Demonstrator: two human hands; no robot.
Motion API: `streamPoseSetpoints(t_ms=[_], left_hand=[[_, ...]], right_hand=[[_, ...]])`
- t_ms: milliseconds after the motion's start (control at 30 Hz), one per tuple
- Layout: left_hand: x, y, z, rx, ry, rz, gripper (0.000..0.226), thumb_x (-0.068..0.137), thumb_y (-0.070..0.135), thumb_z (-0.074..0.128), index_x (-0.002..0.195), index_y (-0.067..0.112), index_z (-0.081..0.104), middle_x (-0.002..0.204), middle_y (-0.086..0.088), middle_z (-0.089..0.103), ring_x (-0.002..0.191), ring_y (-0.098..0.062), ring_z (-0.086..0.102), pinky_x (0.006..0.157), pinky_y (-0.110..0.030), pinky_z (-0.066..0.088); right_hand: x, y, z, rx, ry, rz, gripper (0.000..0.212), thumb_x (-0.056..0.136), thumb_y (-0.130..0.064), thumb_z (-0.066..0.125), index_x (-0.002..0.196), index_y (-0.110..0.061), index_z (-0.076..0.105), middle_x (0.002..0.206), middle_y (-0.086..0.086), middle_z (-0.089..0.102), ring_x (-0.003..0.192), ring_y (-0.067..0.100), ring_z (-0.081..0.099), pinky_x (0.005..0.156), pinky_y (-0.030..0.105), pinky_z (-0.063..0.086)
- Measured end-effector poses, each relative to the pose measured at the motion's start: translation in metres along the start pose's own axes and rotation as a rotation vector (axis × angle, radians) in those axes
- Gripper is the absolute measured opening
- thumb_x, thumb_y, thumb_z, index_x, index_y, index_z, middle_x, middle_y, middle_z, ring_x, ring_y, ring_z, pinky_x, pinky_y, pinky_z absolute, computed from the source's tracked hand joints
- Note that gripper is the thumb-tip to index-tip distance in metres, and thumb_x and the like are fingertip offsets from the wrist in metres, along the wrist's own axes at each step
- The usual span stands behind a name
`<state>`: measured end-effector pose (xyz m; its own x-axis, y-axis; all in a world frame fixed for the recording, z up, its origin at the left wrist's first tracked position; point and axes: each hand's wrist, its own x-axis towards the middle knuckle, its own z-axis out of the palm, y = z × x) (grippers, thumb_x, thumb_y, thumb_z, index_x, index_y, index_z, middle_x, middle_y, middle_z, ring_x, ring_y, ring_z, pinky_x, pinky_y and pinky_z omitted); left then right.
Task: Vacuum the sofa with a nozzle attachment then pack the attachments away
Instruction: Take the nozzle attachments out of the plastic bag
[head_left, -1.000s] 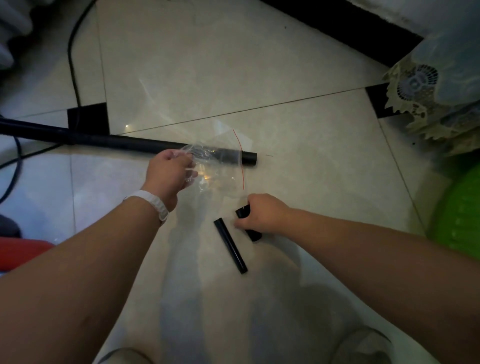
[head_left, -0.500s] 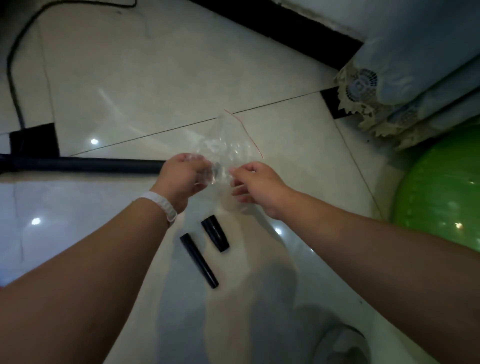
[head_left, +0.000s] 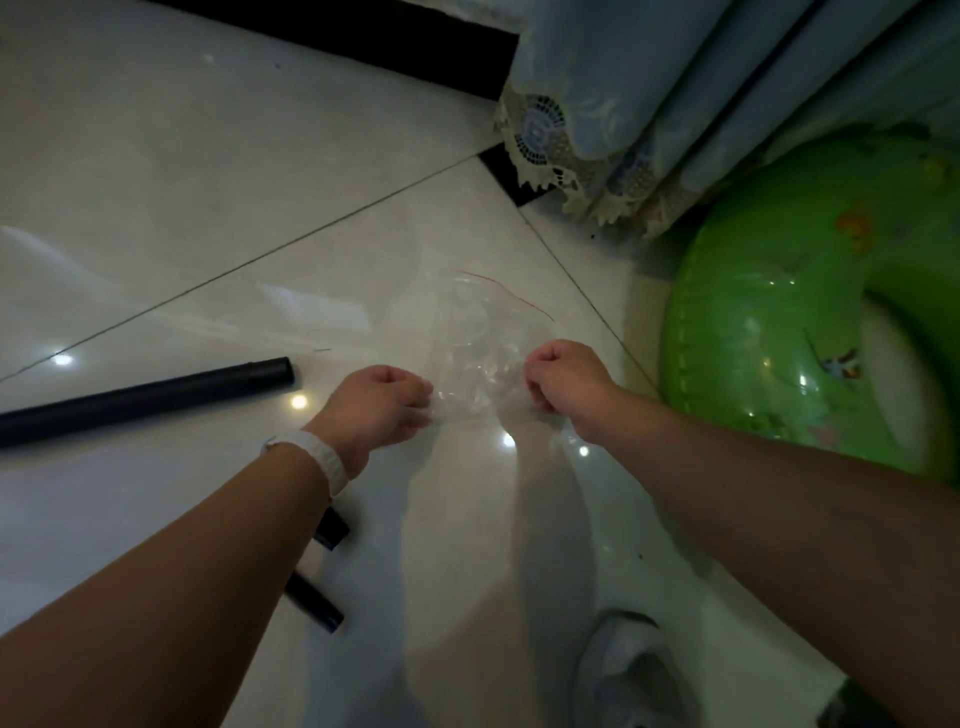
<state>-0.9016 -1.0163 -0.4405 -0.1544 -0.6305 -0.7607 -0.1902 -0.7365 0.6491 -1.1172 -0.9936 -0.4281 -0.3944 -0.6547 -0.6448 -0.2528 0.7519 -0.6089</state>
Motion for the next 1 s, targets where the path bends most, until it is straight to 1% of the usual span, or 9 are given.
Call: streamPoseSetpoints(t_ms=[100, 200, 333, 433, 533, 600, 700, 800, 1000], left_hand=[[0.004, -0.003, 0.003, 0.069, 0.024, -0.009, 0.006, 0.093, 0.010, 0.067, 0.092, 0.004, 0.066, 0.083, -0.012, 0.068, 0.064, -0.021, 0.061, 0.061, -0.027, 0.055], [0.007, -0.007, -0.004, 0.126, 0.063, 0.009, 0.007, 0.092, 0.010, 0.068, 0.091, 0.003, 0.065, 0.081, -0.014, 0.066, 0.063, -0.020, 0.060, 0.044, -0.019, 0.048], [0.006, -0.010, -0.020, 0.195, 0.110, 0.045, 0.011, 0.092, 0.010, 0.069, 0.082, 0.008, 0.064, 0.083, -0.015, 0.066, 0.064, -0.020, 0.061, 0.041, -0.015, 0.045], [0.003, -0.007, -0.030, 0.216, 0.147, 0.072, 0.011, 0.093, 0.010, 0.067, 0.082, 0.009, 0.063, 0.086, -0.016, 0.066, 0.063, -0.019, 0.060, 0.041, -0.015, 0.045], [-0.006, -0.004, -0.042, 0.251, 0.160, 0.126, 0.008, 0.094, 0.012, 0.065, 0.086, 0.010, 0.064, 0.088, -0.014, 0.068, 0.064, -0.018, 0.062, 0.049, -0.019, 0.048], [-0.014, -0.003, -0.051, 0.282, 0.155, 0.171, 0.008, 0.094, 0.017, 0.065, 0.086, 0.013, 0.064, 0.091, -0.013, 0.071, 0.068, -0.019, 0.065, 0.059, -0.026, 0.050], [-0.028, -0.008, -0.069, 0.418, 0.165, 0.240, 0.008, 0.092, 0.027, 0.068, 0.089, 0.020, 0.064, 0.092, -0.006, 0.071, 0.077, -0.021, 0.067, 0.074, -0.035, 0.055], [-0.047, -0.019, -0.094, 0.669, 0.161, 0.310, 0.018, 0.091, 0.035, 0.066, 0.105, 0.024, 0.062, 0.097, 0.007, 0.066, 0.085, -0.015, 0.063, 0.074, -0.029, 0.050], [-0.084, -0.052, -0.145, 0.950, 0.202, 0.395, 0.047, 0.091, 0.039, 0.064, 0.132, 0.018, 0.058, 0.131, -0.003, 0.058, 0.117, -0.022, 0.056, 0.097, -0.036, 0.046]], right_hand=[[0.014, 0.018, -0.019, -0.080, 0.078, -0.001, 0.018, 0.080, -0.003, 0.056, 0.066, -0.011, 0.063, 0.055, 0.006, 0.058, 0.050, 0.020, 0.052, 0.051, 0.028, 0.044], [0.024, 0.025, -0.033, -0.140, 0.195, -0.009, 0.011, 0.079, -0.008, 0.058, 0.072, -0.012, 0.065, 0.063, 0.007, 0.060, 0.059, 0.022, 0.055, 0.057, 0.028, 0.045], [0.029, 0.010, -0.039, -0.277, 0.250, -0.032, 0.012, 0.087, -0.017, 0.058, 0.098, -0.013, 0.062, 0.086, 0.004, 0.061, 0.077, 0.021, 0.055, 0.070, 0.026, 0.041], [0.027, -0.010, -0.034, -0.339, 0.336, -0.160, 0.016, 0.086, -0.020, 0.058, 0.099, -0.011, 0.063, 0.097, 0.008, 0.064, 0.083, 0.023, 0.057, 0.072, 0.026, 0.039], [0.014, -0.037, -0.025, -0.381, 0.406, -0.338, 0.018, 0.084, -0.026, 0.055, 0.094, -0.015, 0.064, 0.101, 0.009, 0.064, 0.087, 0.025, 0.061, 0.079, 0.034, 0.051], [-0.002, -0.055, -0.011, -0.439, 0.354, -0.478, 0.015, 0.086, -0.025, 0.055, 0.094, -0.015, 0.064, 0.101, 0.006, 0.061, 0.087, 0.023, 0.060, 0.080, 0.034, 0.051], [-0.033, -0.073, 0.026, -0.539, 0.119, -0.653, 0.017, 0.089, -0.022, 0.058, 0.103, -0.013, 0.064, 0.102, 0.001, 0.055, 0.091, 0.019, 0.056, 0.078, 0.029, 0.042], [-0.059, -0.073, 0.071, -0.691, -0.089, -0.753, 0.029, 0.089, -0.026, 0.060, 0.114, -0.013, 0.063, 0.114, 0.005, 0.057, 0.103, 0.022, 0.056, 0.087, 0.032, 0.045], [-0.098, -0.049, 0.139, -0.941, -0.333, -0.830, 0.041, 0.091, -0.038, 0.055, 0.126, -0.016, 0.056, 0.125, 0.005, 0.053, 0.115, 0.026, 0.052, 0.089, 0.035, 0.043]])
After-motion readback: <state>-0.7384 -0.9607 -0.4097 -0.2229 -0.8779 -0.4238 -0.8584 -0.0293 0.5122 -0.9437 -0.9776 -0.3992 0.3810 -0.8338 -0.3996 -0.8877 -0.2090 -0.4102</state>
